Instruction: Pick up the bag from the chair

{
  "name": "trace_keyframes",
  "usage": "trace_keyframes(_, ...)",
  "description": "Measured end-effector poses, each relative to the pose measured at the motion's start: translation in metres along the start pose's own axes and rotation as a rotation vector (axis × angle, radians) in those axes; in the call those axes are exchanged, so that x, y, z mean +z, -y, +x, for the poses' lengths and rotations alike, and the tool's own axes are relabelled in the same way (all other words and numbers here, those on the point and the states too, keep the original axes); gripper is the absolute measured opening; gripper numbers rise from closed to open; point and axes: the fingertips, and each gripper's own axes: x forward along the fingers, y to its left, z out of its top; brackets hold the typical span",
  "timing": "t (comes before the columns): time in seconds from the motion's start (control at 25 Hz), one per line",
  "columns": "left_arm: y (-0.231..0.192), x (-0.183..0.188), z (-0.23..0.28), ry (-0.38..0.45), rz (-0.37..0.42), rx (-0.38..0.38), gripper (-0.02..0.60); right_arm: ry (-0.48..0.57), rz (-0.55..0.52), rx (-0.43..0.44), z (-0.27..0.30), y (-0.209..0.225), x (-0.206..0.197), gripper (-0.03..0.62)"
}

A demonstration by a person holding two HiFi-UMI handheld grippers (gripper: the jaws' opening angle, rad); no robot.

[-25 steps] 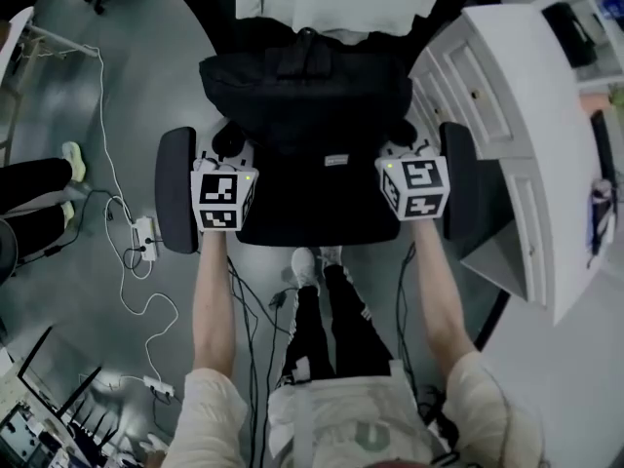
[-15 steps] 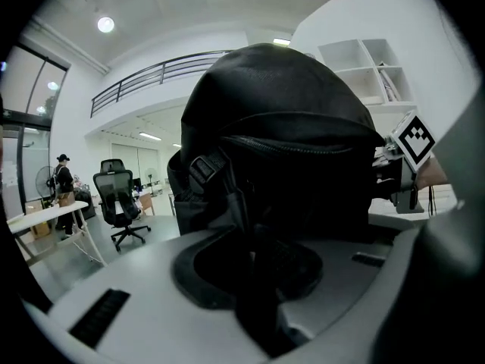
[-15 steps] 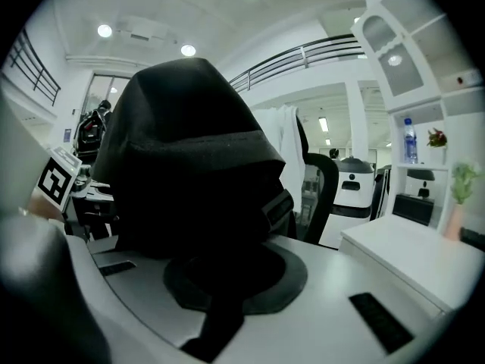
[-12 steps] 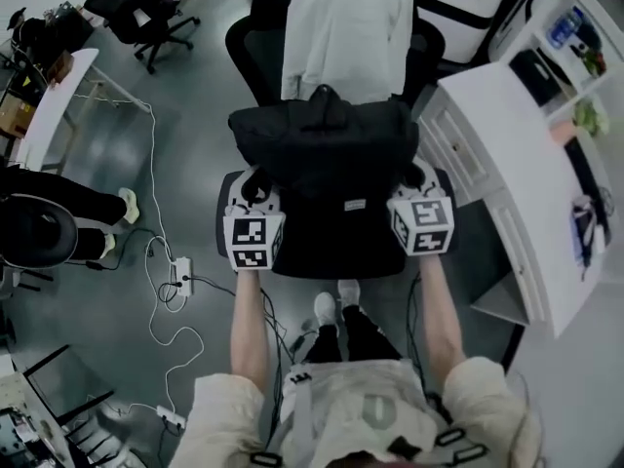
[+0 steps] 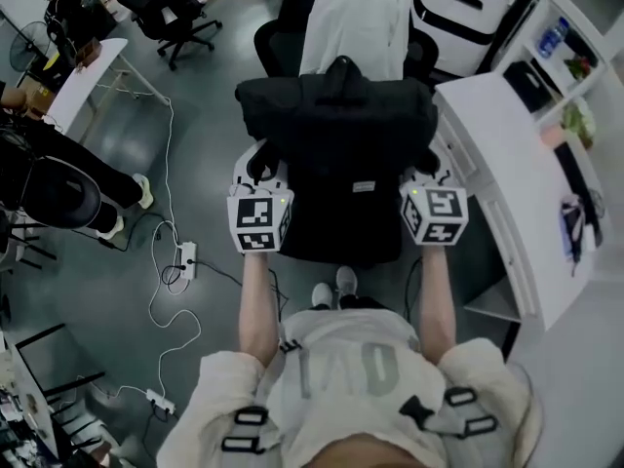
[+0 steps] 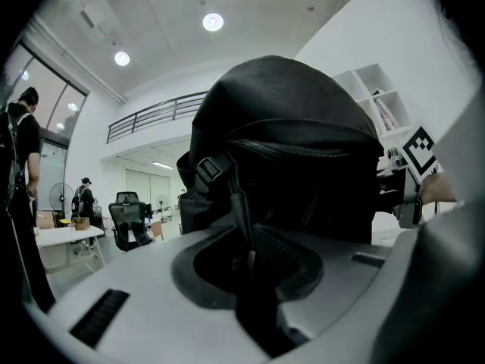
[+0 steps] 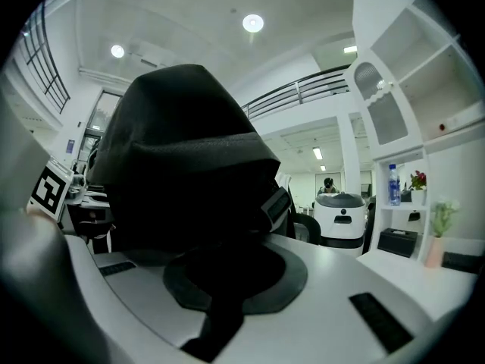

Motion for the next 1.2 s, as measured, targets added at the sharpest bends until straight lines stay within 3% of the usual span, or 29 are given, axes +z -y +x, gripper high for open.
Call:
trace_keyframes(0.24, 0.0, 0.021, -0.033, 0.034, 0.021, 0.037, 0.064, 0.059, 0.007, 0.032, -0.022, -0.014, 0.018, 0.026)
trace_keyframes(0.52, 0.013, 0.007, -0.062, 0.013, 0.007, 0.045, 0.064, 0.054, 0.007, 0.03, -0.056, -0.029, 0.002, 0.026)
trace_keyframes(1.2, 0.022, 0.002, -0.058, 0.029, 0.021, 0.05, 0.064, 0.054, 0.046, 0.012, -0.064, -0.021, -0.01, 0.026)
